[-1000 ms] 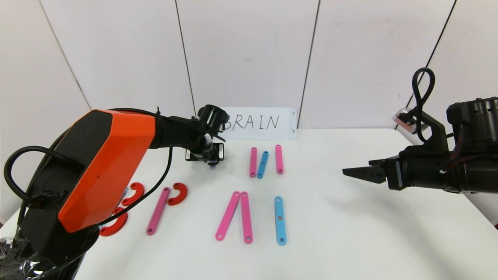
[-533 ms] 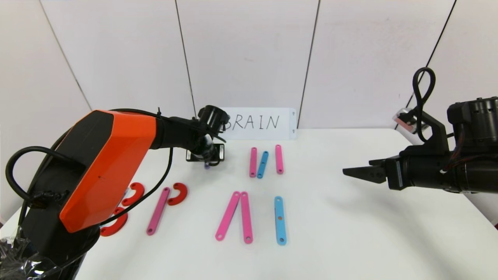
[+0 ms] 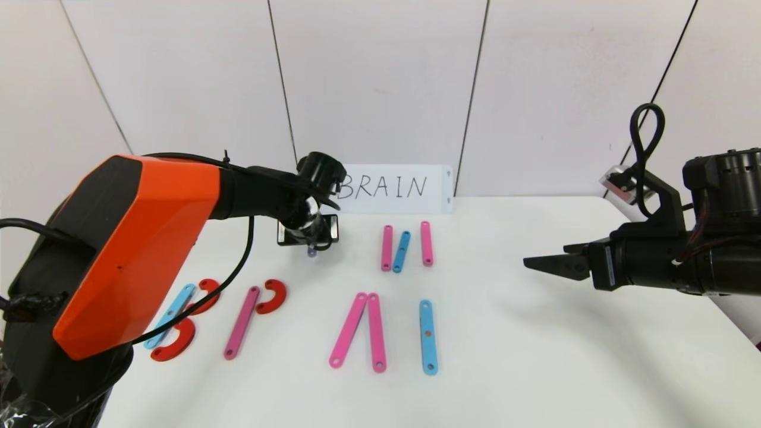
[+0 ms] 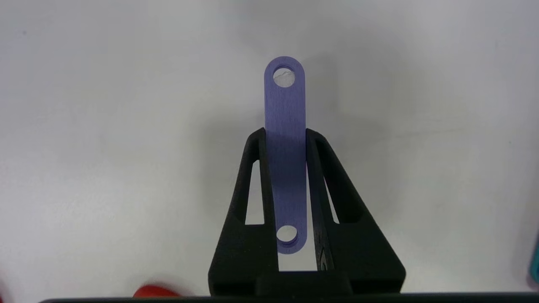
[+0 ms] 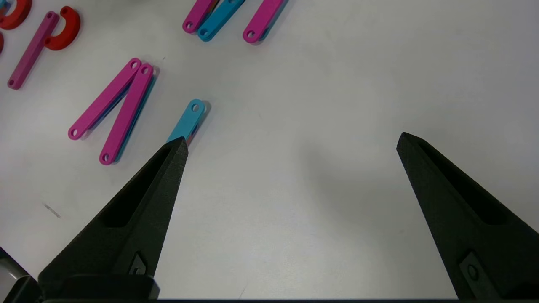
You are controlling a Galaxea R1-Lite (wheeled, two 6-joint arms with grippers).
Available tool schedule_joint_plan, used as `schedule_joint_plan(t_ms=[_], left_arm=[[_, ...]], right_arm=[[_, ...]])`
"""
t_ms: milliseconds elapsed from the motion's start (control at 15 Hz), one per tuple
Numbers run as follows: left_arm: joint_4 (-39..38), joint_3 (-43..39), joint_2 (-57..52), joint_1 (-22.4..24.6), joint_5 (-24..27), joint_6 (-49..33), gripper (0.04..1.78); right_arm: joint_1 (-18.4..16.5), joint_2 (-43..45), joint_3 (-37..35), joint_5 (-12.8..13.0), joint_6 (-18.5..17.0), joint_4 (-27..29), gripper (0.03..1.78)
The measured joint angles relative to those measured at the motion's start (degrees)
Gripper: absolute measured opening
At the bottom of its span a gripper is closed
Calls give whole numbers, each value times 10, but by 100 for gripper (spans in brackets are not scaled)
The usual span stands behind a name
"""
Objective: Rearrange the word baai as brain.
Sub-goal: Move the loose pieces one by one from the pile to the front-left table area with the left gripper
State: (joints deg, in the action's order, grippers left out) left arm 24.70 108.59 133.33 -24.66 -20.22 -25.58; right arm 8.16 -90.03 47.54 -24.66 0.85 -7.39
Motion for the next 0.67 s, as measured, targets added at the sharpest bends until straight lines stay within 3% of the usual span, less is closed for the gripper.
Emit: schedule_joint_plan(t_ms=[667], left_arm=[[59, -158, -144, -12, -7, -170, 27]], right_arm=[[0, -2, 0, 0, 0, 0, 174]])
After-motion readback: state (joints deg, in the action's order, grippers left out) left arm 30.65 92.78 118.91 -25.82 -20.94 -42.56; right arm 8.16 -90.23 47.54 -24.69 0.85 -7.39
